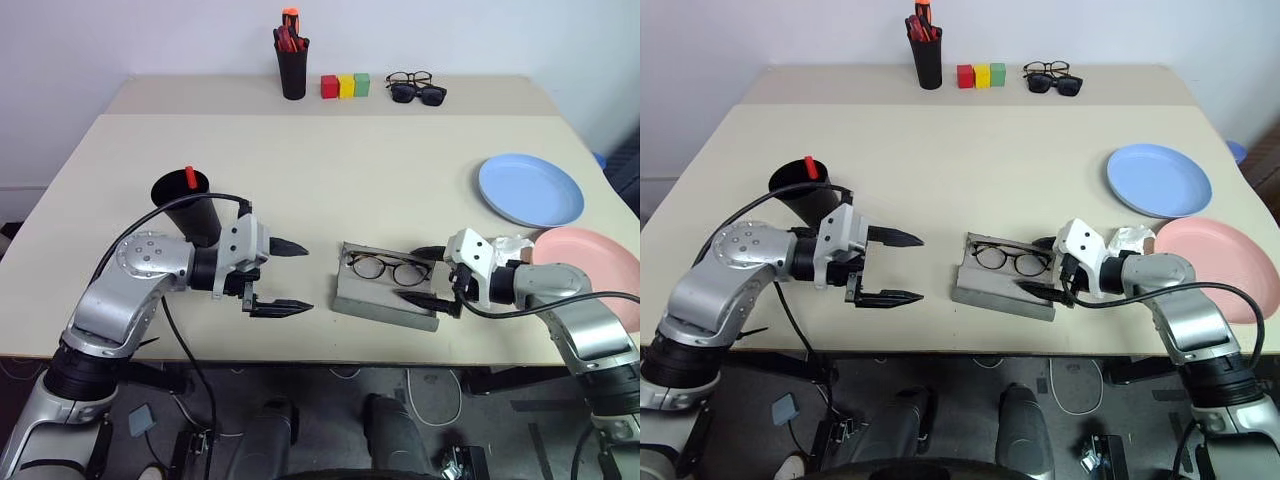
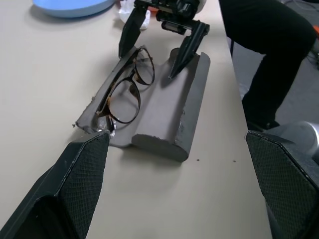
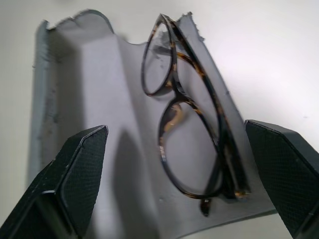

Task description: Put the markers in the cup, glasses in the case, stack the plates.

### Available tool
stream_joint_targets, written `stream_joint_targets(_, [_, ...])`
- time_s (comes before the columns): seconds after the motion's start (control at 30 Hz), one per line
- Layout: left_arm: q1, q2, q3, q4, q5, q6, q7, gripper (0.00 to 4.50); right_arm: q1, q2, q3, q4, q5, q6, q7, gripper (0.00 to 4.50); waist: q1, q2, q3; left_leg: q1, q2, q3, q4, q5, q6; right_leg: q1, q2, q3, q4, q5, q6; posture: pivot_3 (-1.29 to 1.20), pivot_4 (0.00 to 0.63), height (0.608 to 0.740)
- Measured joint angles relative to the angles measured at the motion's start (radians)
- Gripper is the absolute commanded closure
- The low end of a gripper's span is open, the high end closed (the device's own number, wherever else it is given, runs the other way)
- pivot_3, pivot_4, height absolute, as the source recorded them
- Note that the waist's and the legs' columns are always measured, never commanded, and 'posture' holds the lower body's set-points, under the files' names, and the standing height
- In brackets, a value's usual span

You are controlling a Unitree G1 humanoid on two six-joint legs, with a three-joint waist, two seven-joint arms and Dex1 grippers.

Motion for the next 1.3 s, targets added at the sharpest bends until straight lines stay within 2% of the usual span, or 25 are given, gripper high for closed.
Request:
stream_joint_targets(0.33, [0.035, 0.022, 0.0, -0.001, -0.001, -0.002, 0.06, 0.05, -0.085, 0.025, 0.038, 0.021, 0.015, 0.07, 0.088, 0.0, 0.003, 0.0, 0.0, 0.0, 0.0, 0.0, 0.0, 0.0, 0.0, 0.0, 0.0, 0.0, 0.0, 0.0, 0.0, 0.0, 0.15, 0.739])
stream_joint_targets(0.67, [0.031, 0.01, -0.002, 0.0, -0.001, -0.006, 0.094, 0.05, -0.11, 0.02, 0.042, 0.017, 0.018, 0.107, 0.121, 0.0, 0.002, 0.0, 0.0, 0.0, 0.0, 0.0, 0.0, 0.0, 0.0, 0.0, 0.0, 0.0, 0.0, 0.0, 0.0, 0.0, 0.15, 0.739])
stream_joint_targets(0.73, [0.032, 0.01, -0.002, -0.001, -0.001, -0.007, 0.097, 0.0, -0.11, 0.02, 0.042, 0.017, 0.018, 0.11, 0.121, 0.52, 0.002, 0.0, 0.0, 0.0, 0.0, 0.0, 0.0, 0.0, 0.0, 0.0, 0.0, 0.0, 0.0, 0.0, 0.0, 0.0, 0.15, 0.739])
stream_joint_targets(0.8, [0.033, 0.01, -0.002, -0.001, -0.001, -0.007, 0.101, 0.0, -0.11, 0.02, 0.042, 0.017, 0.017, 0.112, 0.123, 1.33, 0.002, 0.0, 0.0, 0.0, 0.0, 0.0, 0.0, 0.0, 0.0, 0.0, 0.0, 0.0, 0.0, 0.0, 0.0, 0.0, 0.15, 0.739])
stream_joint_targets(1.0, [0.033, 0.01, -0.002, -0.001, -0.001, -0.007, 0.109, 0.0, -0.11, 0.021, 0.042, 0.016, 0.016, 0.118, 0.127, 4.4, 0.002, 0.0, 0.0, 0.0, 0.0, 0.0, 0.0, 0.0, 0.0, 0.0, 0.0, 0.0, 0.0, 0.0, 0.0, 0.0, 0.15, 0.739])
stream_joint_targets(1.3, [0.042, 0.013, -0.003, -0.001, -0.001, -0.011, 0.109, 0.0, -0.111, 0.034, 0.048, 0.014, 0.0, 0.108, 0.12, 4.46, 0.001, 0.0, 0.0, 0.0, 0.0, 0.0, 0.0, 0.0, 0.0, 0.0, 0.0, 0.0, 0.0, 0.0, 0.0, 0.0, 0.15, 0.739])
